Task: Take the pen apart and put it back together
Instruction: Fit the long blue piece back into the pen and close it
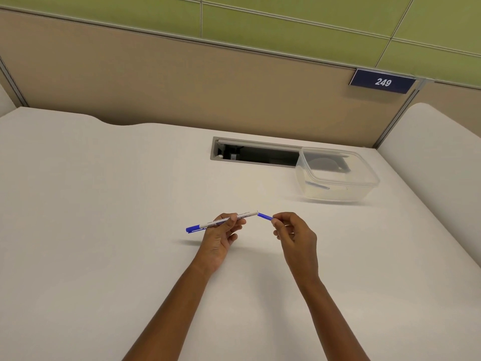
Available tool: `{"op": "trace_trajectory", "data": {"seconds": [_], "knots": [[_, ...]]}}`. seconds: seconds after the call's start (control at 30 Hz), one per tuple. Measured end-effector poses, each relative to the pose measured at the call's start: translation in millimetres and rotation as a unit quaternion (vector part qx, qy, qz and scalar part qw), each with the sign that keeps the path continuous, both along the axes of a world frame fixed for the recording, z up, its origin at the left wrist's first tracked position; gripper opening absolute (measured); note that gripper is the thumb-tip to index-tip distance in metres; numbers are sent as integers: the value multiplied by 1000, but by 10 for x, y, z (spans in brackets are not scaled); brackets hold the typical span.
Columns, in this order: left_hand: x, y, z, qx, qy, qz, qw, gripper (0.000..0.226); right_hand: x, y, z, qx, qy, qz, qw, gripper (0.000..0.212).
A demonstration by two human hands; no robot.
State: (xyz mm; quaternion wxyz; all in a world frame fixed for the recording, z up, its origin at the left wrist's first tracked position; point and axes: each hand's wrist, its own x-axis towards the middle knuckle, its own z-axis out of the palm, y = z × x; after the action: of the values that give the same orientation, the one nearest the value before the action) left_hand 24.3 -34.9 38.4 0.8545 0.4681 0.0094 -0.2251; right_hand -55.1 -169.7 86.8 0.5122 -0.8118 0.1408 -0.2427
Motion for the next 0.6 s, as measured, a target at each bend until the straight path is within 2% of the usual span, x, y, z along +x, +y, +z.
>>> {"op": "trace_trajectory", "data": {"seconds": [0.4, 0.6], "knots": [[-16, -22, 26, 9, 2, -1, 1000, 21, -11, -4, 32, -14, -15, -6, 1000, 10], [0, 16, 23, 28, -14, -4, 999, 21, -5, -67, 50, -136, -34, 11, 990, 7]]}}
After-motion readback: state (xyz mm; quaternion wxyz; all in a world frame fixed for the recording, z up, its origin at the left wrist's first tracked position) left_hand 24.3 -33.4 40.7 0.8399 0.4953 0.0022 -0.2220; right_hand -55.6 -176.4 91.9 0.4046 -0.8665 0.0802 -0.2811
